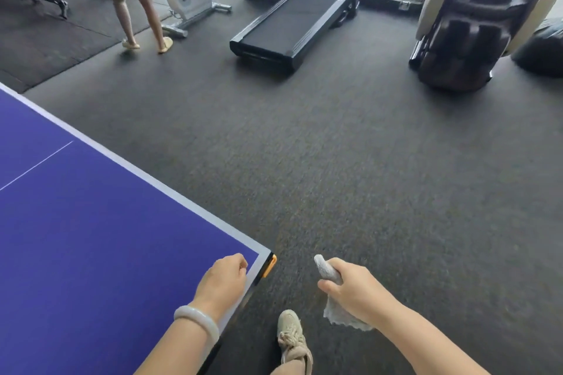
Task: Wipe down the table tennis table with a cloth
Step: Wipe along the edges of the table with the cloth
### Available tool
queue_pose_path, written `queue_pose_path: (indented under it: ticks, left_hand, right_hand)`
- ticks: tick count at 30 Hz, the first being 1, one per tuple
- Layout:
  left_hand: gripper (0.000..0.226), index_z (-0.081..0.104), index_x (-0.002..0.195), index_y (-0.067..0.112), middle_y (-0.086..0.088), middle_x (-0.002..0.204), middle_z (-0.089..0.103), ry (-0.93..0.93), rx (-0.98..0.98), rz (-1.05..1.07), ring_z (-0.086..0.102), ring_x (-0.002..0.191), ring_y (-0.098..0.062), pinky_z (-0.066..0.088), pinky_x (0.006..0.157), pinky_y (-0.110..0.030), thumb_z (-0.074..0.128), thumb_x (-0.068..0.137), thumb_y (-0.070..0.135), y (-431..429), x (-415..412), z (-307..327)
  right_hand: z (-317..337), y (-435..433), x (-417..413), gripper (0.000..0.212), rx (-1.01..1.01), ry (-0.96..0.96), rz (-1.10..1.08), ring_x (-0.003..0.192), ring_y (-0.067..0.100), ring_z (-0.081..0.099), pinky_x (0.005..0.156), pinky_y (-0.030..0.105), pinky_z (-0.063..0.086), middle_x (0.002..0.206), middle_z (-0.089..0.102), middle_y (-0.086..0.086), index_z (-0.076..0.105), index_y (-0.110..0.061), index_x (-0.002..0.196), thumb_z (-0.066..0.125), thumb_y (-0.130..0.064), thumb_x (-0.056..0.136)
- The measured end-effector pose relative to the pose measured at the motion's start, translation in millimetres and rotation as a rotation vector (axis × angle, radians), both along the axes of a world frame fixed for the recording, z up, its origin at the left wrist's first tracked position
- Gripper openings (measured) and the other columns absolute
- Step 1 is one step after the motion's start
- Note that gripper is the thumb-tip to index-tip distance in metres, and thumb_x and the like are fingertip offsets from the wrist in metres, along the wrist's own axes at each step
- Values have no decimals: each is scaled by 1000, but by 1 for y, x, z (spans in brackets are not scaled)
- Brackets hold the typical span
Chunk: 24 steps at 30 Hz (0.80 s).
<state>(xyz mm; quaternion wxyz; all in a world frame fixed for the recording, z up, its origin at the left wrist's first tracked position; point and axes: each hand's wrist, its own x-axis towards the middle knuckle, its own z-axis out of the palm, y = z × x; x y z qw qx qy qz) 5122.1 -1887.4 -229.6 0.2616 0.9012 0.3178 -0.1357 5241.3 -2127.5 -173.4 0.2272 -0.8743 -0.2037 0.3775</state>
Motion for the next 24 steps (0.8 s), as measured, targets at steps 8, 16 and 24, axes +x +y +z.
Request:
queue_pose_path:
  ticks: [8, 16, 24]
  left_hand:
    - [21, 60, 112, 19, 5, 104, 59, 51, 40, 251, 58, 91, -10, 51, 77, -28, 42, 102, 23, 40, 44, -6]
    - [24, 59, 118, 19, 4, 109, 56, 92, 79, 588, 57, 94, -12, 52, 79, -29, 41, 103, 22, 25, 66, -1]
    - [29, 52, 129, 14, 1, 127, 46, 132, 228, 793, 46, 116, -17, 45, 92, -31, 48, 100, 19, 37, 91, -22]
  right_hand:
    - [-14, 72, 90, 14, 56, 75, 160, 85, 9, 57, 72, 26, 39, 92, 62, -10, 58, -29, 103, 57, -41, 97]
    - [-48, 151, 157, 18, 74, 180, 557, 91, 13, 59, 79, 31, 44, 96, 63, -6, 59, -22, 105, 58, -39, 96]
    - [-96, 214, 172, 25, 121, 448, 614, 92, 15, 57, 83, 31, 43, 100, 62, -3, 57, -17, 114, 49, -38, 101]
